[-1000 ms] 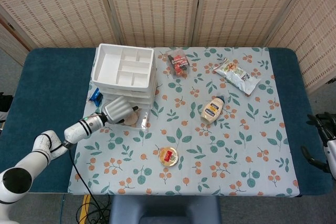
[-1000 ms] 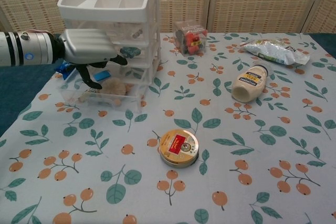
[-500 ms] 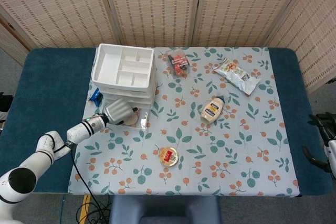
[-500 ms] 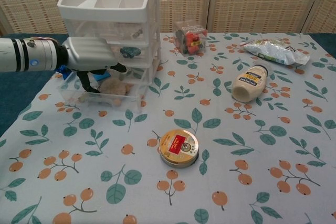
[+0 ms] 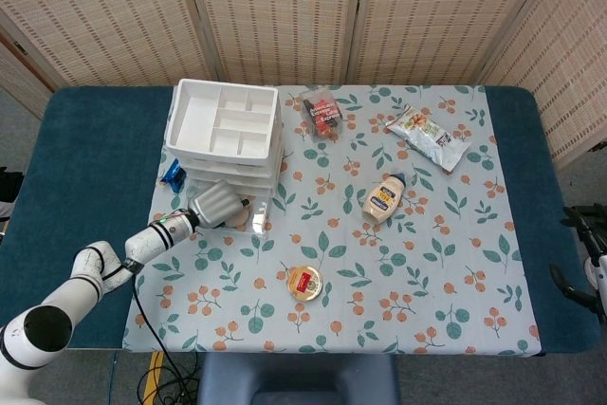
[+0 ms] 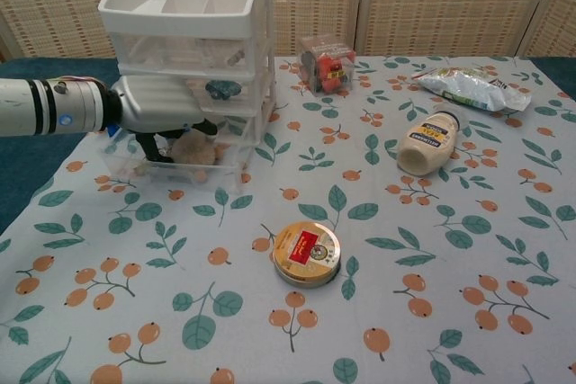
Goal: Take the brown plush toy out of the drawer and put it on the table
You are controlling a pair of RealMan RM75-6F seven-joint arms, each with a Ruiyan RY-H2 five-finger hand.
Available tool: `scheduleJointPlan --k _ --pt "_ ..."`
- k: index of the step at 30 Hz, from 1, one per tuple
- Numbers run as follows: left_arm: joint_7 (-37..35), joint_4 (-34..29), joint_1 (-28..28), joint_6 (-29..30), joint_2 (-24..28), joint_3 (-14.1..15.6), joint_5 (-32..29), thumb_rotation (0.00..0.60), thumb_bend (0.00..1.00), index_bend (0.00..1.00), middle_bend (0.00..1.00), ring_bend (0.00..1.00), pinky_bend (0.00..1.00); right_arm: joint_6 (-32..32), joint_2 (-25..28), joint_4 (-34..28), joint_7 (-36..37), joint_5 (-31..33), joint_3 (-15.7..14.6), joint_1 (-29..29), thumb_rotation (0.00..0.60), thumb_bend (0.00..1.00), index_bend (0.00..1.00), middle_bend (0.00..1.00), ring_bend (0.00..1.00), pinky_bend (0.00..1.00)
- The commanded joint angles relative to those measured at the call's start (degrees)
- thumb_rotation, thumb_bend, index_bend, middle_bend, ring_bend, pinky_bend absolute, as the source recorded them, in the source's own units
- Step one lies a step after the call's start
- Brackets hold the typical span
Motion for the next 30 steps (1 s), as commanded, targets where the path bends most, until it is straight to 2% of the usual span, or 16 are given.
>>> scheduleJointPlan --k 1,17,26,30 --pt "0.0 0.4 0.0 -0.3 -0.4 0.0 -0.2 0.6 0.2 0.38 1.0 1.0 1.0 0.0 0.0 0.0 0.0 0.0 0.0 0.0 0.6 0.34 0.09 0.26 0.08 0.18" --pt "-1.3 1.7 0.1 -0.7 -1.8 -0.2 -1.3 0.6 0.21 0.5 1.0 1.0 1.0 -0.1 -0.1 0.5 0.5 0.4 0.2 -0.1 0.6 0.34 0.09 0.26 0.08 0.18" --pt "-1.3 0.9 0.2 -0.6 -1.8 -1.0 -2.4 0.6 0.31 0.54 1.0 1.0 1.0 0.4 -0.1 0.5 0.6 0.4 0.3 -0.3 0.6 0.34 0.09 0.26 0.08 0.18" --pt "-1.8 -0.1 0.4 0.2 -1.2 -1.7 -3.1 0.6 0.32 0.54 1.0 1.0 1.0 0.5 -0.1 0.6 0.7 0.5 0.4 -0.4 0.6 0.34 0.09 0.26 0.08 0.18"
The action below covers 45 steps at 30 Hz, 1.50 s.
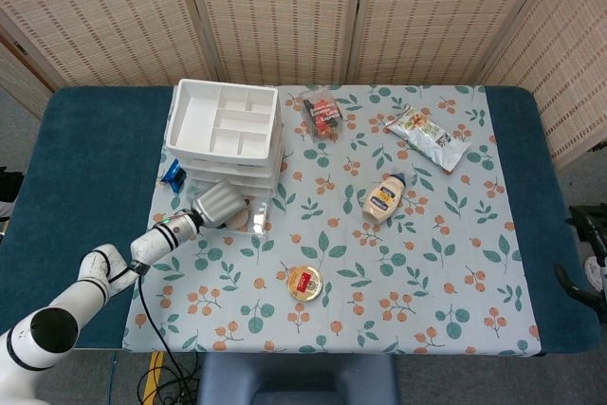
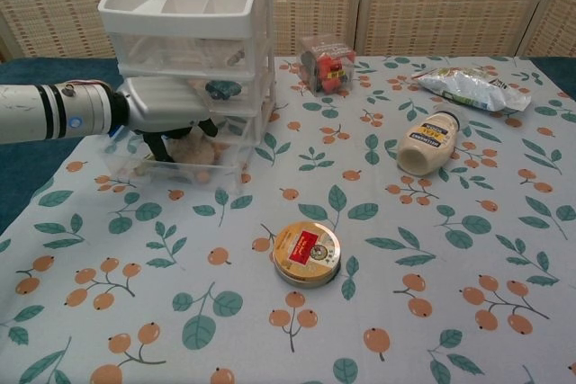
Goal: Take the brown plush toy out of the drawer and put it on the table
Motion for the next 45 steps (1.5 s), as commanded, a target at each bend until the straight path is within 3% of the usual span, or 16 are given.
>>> scheduleJointPlan --k 1,10,23,34,45 --pt "-0.6 -1.0 0.2 0.3 0.6 -0.7 -0.7 0.6 0.32 0.54 1.0 1.0 1.0 0.0 0.0 0.1 0.1 0.1 0.0 0.0 0.6 0.34 0.09 0.26 0.08 0.18" --pt "0.9 -8.2 1.3 3.1 5.3 -3.4 -3.3 0.6 0.32 0.54 1.0 1.0 1.0 -0.2 -0.2 0.4 0.4 -0.1 0.1 0.1 0.6 0.34 0.09 0.26 0.08 0.18" --pt "6.8 -23.9 6.7 8.3 16.2 -5.7 -7.0 0.6 0.32 0.53 1.0 1.0 1.0 -0.7 -0.1 0.0 0.0 -0.5 0.3 0.8 0.6 0.34 0.09 0.26 0.08 0.18" --pt "15.9 -40.8 11.0 9.9 24.8 -3.8 -6.4 0.6 0.32 0.52 1.0 1.0 1.0 -1.2 -0.3 -0.1 -0.1 -1.1 0.3 1.5 0.6 0.34 0.09 0.26 0.08 0.18" --pt "20.1 -44.9 12.9 6.1 24.0 -1.8 -6.0 0.6 0.32 0.52 1.0 1.0 1.0 -0.6 -0.3 0.2 0.5 -1.4 0.1 1.1 0.6 0.34 0.09 0.26 0.08 0.18"
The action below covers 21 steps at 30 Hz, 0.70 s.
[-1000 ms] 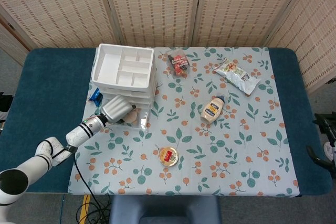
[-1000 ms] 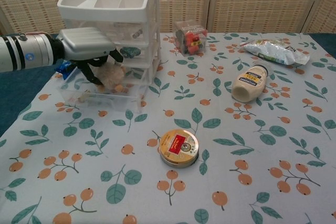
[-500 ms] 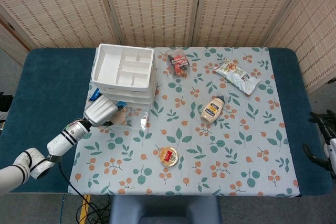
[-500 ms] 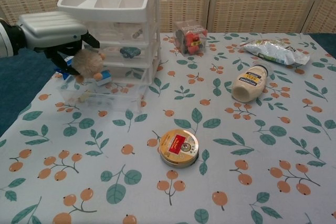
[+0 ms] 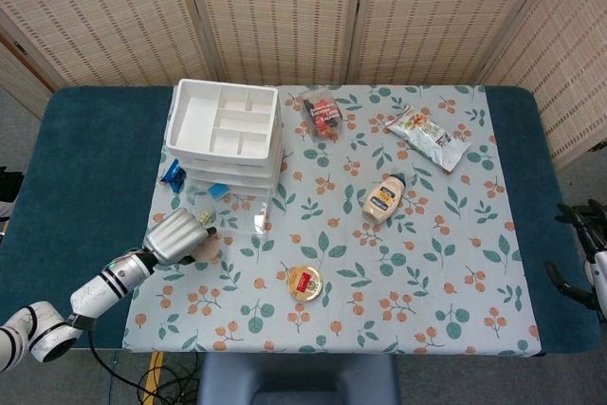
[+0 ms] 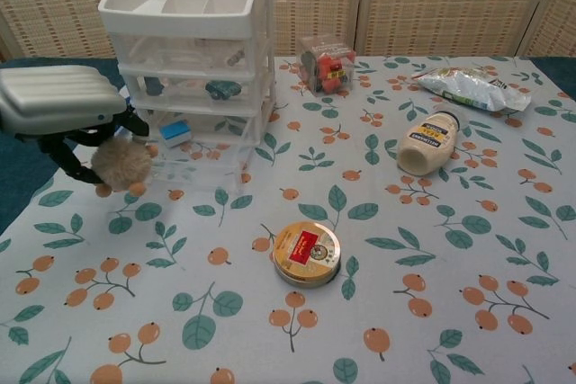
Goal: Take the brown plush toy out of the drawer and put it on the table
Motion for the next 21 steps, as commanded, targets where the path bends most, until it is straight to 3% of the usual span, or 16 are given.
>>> scheduleJointPlan --k 1,4,12,21 --pt "0.0 0.5 0.6 -1.2 -1.5 0.5 0.0 0.6 0.32 0.52 1.0 1.0 1.0 0.0 -0.1 0.1 0.1 -0.1 -0.1 0.0 0.6 0.34 0.09 0.26 0.08 0.18" --pt "0.1 1.8 0.8 -2.3 -2.9 0.7 0.0 0.6 0.31 0.49 1.0 1.0 1.0 0.1 0.0 0.1 0.1 -0.3 -0.1 0.0 0.6 0.34 0.09 0.26 0.08 0.18" --pt "-1.6 2.1 1.8 -2.1 -3.3 -0.3 -0.8 0.6 0.3 0.29 1.0 1.0 1.0 0.4 0.0 0.3 0.3 0.0 -0.1 -0.2 0.6 0.34 0.09 0.26 0.08 0.18" --pt "-1.9 -2.7 4.9 1.1 1.0 -3.7 -6.1 0.6 0.3 0.24 0.95 0.94 1.0 -0.6 -0.4 0.8 0.6 0.0 -0.1 0.4 0.6 0.34 0.09 0.26 0.08 0.18"
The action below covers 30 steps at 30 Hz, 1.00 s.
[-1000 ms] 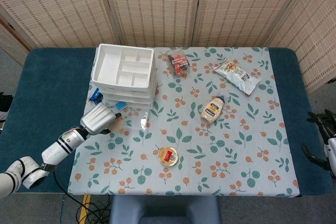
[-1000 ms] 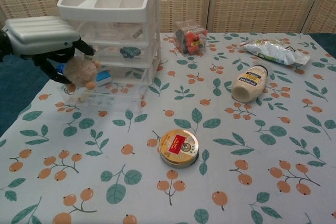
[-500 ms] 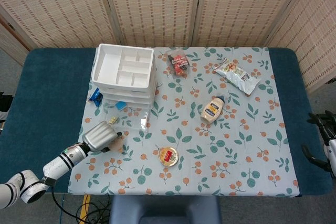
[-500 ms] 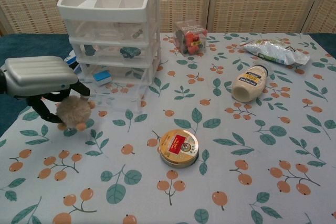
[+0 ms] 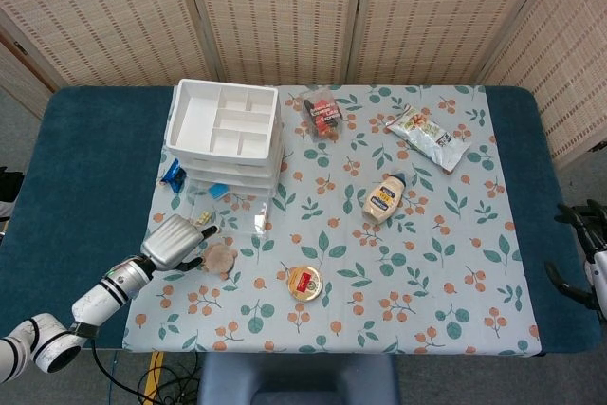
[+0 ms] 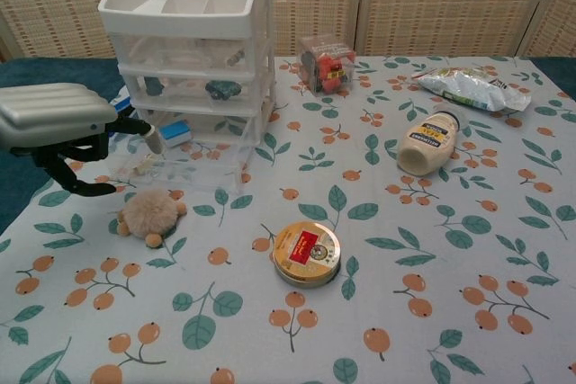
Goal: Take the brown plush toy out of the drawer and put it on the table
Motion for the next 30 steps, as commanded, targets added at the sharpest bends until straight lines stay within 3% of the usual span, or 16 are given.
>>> scheduleJointPlan --k 1,5,11,15,20,26,30 --pt "0.9 -2.8 1.8 1.6 2.8 -2.1 -3.7 0.6 0.3 0.24 0.93 0.93 1.0 -0.6 0.0 0.0 -0.2 0.2 -0.1 0.2 0.6 0.34 0.09 0.26 0.08 0.18" --pt "2.9 -6.5 4.0 3.3 6.2 -4.2 -8.9 0.6 0.3 0.24 0.87 0.84 1.0 -1.5 0.2 -0.1 -0.3 0.3 -0.4 0.5 0.6 0.34 0.09 0.26 0.08 0.18" --pt "5.0 -8.8 7.8 6.8 9.1 -5.1 -12.6 0.6 0.3 0.28 0.83 0.8 1.0 -2.0 0.2 -0.2 0.1 0.5 -0.3 0.8 0.6 0.34 0.09 0.26 0.08 0.18" --pt "9.0 -10.7 10.3 9.5 10.5 -5.3 -15.1 0.6 0.28 0.21 0.78 0.75 1.0 -2.2 0.2 -0.1 0.2 0.4 -0.4 1.0 0.6 0.34 0.09 0.26 0.08 0.18" --pt "11.0 -12.6 15.1 15.8 10.5 -7.0 -20.5 0.6 0.28 0.2 0.74 0.7 1.0 -3.9 0.2 0.5 1.4 0.4 -0.9 1.6 0.6 0.34 0.09 0.26 0.08 0.18" --pt "15.0 -18.4 20.9 21.9 12.9 -6.8 -25.4 0.6 0.28 0.19 0.72 0.68 1.0 -5.4 0.3 1.1 3.1 -0.1 -1.4 2.3 0.6 0.34 0.09 0.26 0.08 0.18" --pt "16.4 -21.9 24.4 26.2 13.9 -5.9 -25.3 0.6 0.28 0.19 0.71 0.67 1.0 -6.5 -0.2 1.6 3.9 -0.5 -2.0 2.6 0.6 0.34 0.09 0.26 0.08 0.18"
